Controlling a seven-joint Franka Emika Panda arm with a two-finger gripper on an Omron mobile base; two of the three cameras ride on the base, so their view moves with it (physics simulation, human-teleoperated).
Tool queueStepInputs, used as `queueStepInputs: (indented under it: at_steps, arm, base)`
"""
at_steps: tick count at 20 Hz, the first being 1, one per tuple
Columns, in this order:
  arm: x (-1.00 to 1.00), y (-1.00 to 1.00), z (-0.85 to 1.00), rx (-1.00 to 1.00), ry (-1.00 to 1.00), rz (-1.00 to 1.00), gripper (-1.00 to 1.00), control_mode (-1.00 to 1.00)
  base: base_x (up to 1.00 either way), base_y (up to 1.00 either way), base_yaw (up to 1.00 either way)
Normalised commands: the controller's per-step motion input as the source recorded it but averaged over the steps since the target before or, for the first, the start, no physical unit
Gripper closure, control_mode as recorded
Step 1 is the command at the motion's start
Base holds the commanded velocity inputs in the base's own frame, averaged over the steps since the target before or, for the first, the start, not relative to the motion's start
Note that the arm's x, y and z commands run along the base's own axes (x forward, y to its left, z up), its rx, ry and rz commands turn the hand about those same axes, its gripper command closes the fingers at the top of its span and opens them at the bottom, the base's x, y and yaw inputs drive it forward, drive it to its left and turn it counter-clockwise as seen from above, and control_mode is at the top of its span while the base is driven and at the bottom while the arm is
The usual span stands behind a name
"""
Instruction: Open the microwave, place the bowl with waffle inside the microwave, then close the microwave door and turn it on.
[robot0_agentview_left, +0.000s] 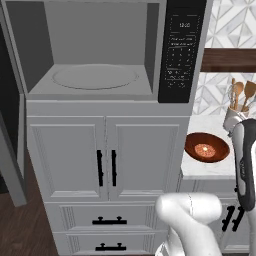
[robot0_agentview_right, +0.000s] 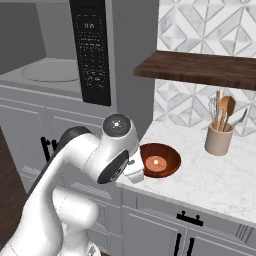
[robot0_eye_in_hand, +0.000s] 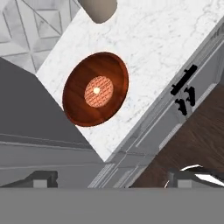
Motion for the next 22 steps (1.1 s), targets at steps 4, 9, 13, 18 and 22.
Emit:
queueStepInputs:
  at_steps: [4, 9, 13, 18, 22]
  arm:
    - [0.40, -0.59, -0.29, 0.00, 0.08, 0.07, -1.00, -1.00]
    - [0.56, -0.26, -0.29, -0.01, 0.14, 0.14, -1.00, -1.00]
    - [0.53, -0.32, -0.48, -0.02, 0.13, 0.14, -1.00, -1.00]
    - [0.35, -0.46, -0.59, -0.01, 0.04, 0.11, -1.00, -1.00]
    - [0.31, -0.48, -0.57, 0.00, 0.00, 0.10, -1.00, -1.00]
  base:
    - [0.00, 0.00, 0.00]
    - [0.00, 0.00, 0.00]
    - [0.00, 0.00, 0.00]
    - [0.00, 0.00, 0.00]
    - [0.00, 0.00, 0.00]
